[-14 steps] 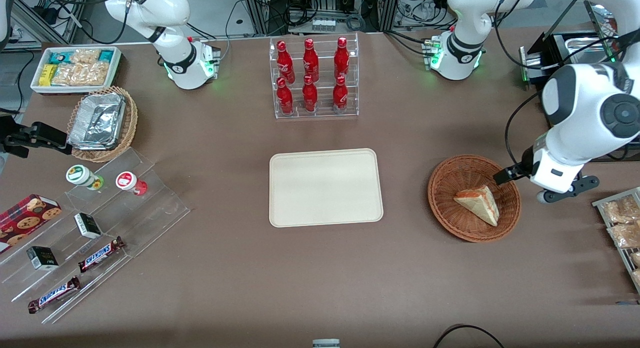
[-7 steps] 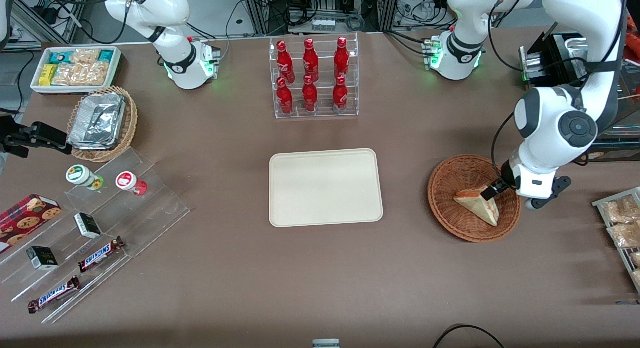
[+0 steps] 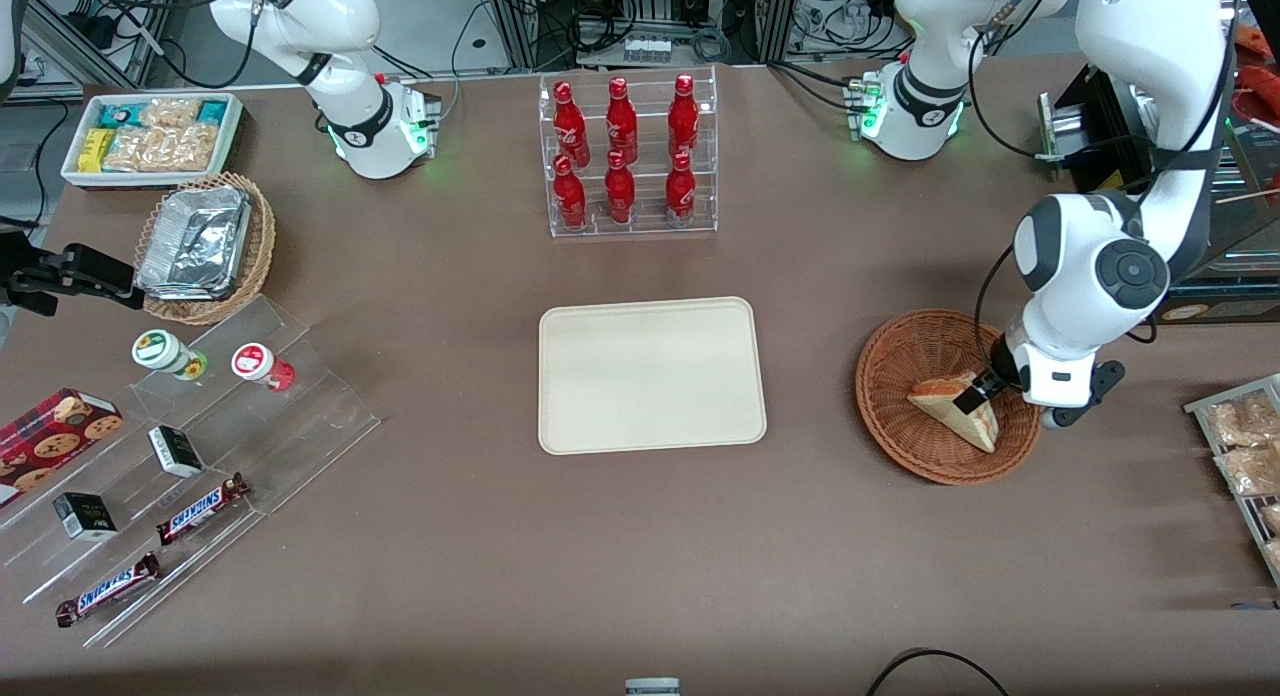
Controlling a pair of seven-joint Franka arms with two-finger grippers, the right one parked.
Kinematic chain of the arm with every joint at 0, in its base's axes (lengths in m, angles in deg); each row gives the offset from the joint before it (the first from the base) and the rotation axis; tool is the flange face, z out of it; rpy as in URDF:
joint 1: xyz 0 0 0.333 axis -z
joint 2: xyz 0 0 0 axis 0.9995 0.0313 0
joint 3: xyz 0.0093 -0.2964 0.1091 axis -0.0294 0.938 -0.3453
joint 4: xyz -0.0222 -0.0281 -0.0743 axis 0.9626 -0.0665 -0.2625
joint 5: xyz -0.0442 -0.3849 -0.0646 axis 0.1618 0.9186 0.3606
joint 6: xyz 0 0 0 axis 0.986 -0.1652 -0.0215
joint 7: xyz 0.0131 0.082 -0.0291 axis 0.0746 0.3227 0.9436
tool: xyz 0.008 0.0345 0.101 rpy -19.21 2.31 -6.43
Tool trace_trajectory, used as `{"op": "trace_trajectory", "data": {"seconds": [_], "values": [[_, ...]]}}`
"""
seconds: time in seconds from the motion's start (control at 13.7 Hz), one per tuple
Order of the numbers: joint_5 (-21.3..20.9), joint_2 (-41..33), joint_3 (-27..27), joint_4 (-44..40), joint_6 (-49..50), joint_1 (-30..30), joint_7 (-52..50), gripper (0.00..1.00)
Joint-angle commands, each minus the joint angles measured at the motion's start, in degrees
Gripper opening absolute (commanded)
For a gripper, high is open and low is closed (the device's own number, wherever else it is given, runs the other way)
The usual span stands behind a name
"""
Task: Place sandwich from basket to tray
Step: 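Lower the left gripper and close it on the sandwich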
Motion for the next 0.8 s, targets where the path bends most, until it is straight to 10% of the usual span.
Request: {"op": "trace_trajectory", "data": {"seconds": [0.0,0.22,0.59,0.73], "values": [[0.2,0.8,0.6,1.1,-2.5,-0.5,-1.1,1.00],[0.2,1.7,0.6,1.2,-3.7,-0.2,-1.1,0.99],[0.1,1.8,0.6,1.2,-3.3,0.0,-3.5,0.16],[0.0,1.7,0.6,1.1,-3.1,0.0,-3.4,0.00]]}}
